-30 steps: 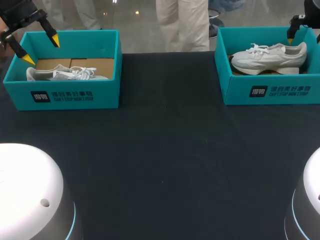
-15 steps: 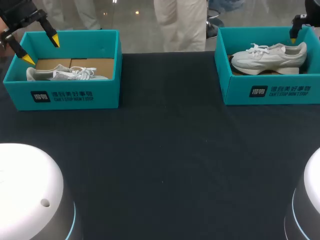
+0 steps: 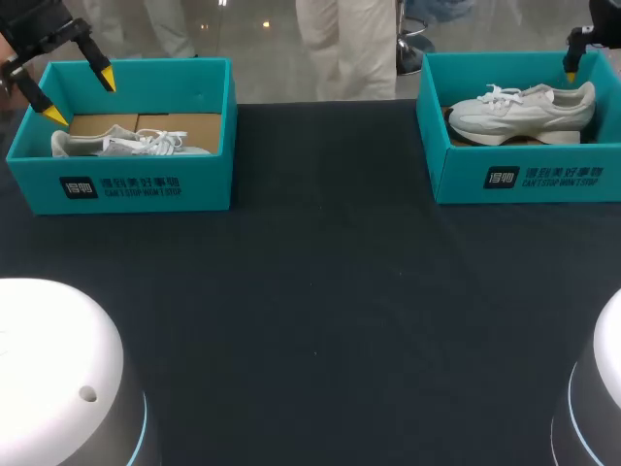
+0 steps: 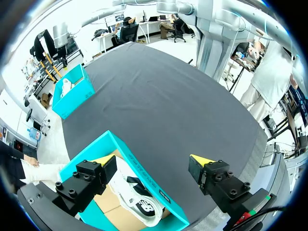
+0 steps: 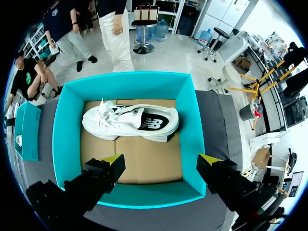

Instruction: Take the shoe out of the shoebox, open the shoe tongue, remove and reinsert the insole, then place the shoe into the shoebox

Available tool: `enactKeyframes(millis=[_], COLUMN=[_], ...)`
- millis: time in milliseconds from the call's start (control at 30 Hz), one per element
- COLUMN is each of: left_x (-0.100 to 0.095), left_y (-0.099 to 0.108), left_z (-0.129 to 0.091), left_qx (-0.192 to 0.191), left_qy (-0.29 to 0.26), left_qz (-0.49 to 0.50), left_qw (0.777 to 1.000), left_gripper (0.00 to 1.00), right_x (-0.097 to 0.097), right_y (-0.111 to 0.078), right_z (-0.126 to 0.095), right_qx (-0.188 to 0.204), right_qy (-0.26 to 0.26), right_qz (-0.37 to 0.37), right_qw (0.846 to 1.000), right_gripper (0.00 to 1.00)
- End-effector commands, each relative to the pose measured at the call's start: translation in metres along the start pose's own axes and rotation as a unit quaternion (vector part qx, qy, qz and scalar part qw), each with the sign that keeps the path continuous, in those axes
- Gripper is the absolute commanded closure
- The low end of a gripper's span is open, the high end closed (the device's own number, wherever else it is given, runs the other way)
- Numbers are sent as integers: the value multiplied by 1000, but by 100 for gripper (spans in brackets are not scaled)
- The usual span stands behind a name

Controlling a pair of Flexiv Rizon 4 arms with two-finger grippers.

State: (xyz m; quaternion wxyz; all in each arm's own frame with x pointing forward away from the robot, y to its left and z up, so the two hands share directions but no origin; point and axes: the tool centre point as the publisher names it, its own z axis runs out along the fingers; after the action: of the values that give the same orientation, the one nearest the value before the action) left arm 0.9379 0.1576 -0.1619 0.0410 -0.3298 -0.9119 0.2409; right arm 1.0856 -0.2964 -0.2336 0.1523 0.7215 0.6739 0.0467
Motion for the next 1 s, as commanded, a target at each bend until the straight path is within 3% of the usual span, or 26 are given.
enactKeyframes(millis=[33,467,1000], left_x=[0,0,0], left_y=[0,0,0], left_z=[0,0,0], left_qx=[0,0,0], left_qy=[0,0,0], left_qz=[0,0,0], left_qw=[1000,1000,1000], left_gripper=[0,0,0], right_x=[-1,-2,-2], right_y=[21,27,27], right_z=[16,40,41], right_qx=[30,74,72], right_qy=[-5,-8,0], right_qz=[14,33,39], right_qw=[999,997,997], right_gripper=[0,0,0])
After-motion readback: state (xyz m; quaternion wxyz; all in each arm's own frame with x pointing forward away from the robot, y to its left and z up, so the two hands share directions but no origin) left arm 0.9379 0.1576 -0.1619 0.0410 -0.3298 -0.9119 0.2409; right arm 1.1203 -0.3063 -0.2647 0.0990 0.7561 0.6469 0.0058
